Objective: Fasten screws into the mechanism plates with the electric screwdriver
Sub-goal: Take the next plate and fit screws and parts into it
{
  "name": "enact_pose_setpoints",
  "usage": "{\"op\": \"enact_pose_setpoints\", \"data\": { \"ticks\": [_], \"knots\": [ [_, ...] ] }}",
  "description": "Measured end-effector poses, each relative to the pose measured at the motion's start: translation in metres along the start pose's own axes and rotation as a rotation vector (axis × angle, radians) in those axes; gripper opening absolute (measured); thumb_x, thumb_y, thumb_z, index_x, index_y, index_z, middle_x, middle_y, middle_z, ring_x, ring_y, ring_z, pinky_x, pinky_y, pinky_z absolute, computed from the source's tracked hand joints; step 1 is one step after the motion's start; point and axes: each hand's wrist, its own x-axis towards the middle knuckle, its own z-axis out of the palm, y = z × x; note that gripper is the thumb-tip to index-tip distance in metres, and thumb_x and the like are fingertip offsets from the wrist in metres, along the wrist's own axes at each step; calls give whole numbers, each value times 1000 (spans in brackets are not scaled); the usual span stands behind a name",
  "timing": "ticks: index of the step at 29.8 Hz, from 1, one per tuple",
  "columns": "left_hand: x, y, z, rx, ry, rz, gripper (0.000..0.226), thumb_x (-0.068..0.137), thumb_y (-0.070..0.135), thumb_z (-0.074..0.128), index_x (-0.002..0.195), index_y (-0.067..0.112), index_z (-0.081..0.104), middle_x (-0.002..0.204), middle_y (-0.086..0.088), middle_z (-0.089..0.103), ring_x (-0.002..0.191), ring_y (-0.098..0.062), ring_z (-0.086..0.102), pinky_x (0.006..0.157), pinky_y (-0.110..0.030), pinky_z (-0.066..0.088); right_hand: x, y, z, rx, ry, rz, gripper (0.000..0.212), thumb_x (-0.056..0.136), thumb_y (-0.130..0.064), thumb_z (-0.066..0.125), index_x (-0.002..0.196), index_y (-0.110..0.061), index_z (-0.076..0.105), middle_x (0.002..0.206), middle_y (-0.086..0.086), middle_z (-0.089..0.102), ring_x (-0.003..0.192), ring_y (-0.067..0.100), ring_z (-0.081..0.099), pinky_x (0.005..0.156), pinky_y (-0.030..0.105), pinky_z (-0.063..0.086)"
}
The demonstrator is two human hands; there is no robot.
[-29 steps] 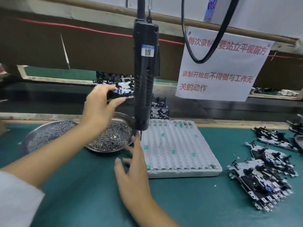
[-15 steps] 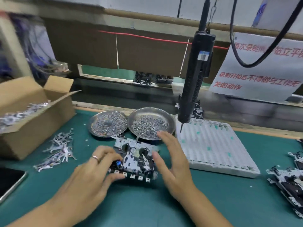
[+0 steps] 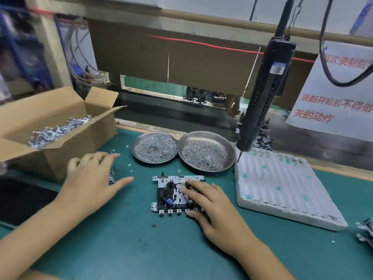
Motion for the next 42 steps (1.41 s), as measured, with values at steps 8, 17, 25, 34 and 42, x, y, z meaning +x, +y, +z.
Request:
{"op": "enact_pose_setpoints", "data": {
  "ticks": [8, 17, 25, 34, 42],
  "knots": [
    [10, -20, 13, -91, -101, -19, 92, 59, 80, 37, 134, 28, 48, 133, 8, 54, 126, -14, 44, 99, -35, 19, 0, 2, -1, 43, -41, 51, 48, 95, -30, 55, 141, -28, 41, 148, -14, 32, 135, 7, 28, 111, 12, 13],
    [1, -20, 16, -108, 275, 113, 88, 72, 83, 26, 113, 17, 67, 92, 0, 69, 99, -26, 62, 96, -45, 25, -2, 4, 1, 78, -59, 71, 49, 96, -33, 54, 142, -34, 39, 147, -20, 28, 136, -1, 23, 111, 9, 11],
    [1, -13, 10, -261, 371, 126, 65, 75, 68, 42, 113, 20, 65, 92, 4, 65, 92, -23, 62, 95, -40, 26, -2, 4, 3, 115, -47, 68, 48, 95, -34, 54, 141, -34, 40, 148, -21, 29, 137, -4, 23, 113, 14, 17],
    [3, 8, 16, -200, 514, 284, 55, 81, 59, 52, 97, 11, 71, 80, 2, 68, 76, -22, 66, 91, -39, 34, 0, -4, 4, 272, 227, 89, 34, 92, -33, 56, 124, -24, 61, 130, -17, 52, 124, 3, 47, 105, 25, 36],
    [0, 12, 19, -246, 583, 259, 53, 82, 58, 52, 91, 9, 72, 76, 0, 69, 72, -23, 67, 87, -39, 36, 4, -8, 9, 311, 346, 92, 24, 91, -17, 57, 112, -17, 68, 116, -17, 59, 110, 4, 56, 95, 23, 43]
  ]
}}
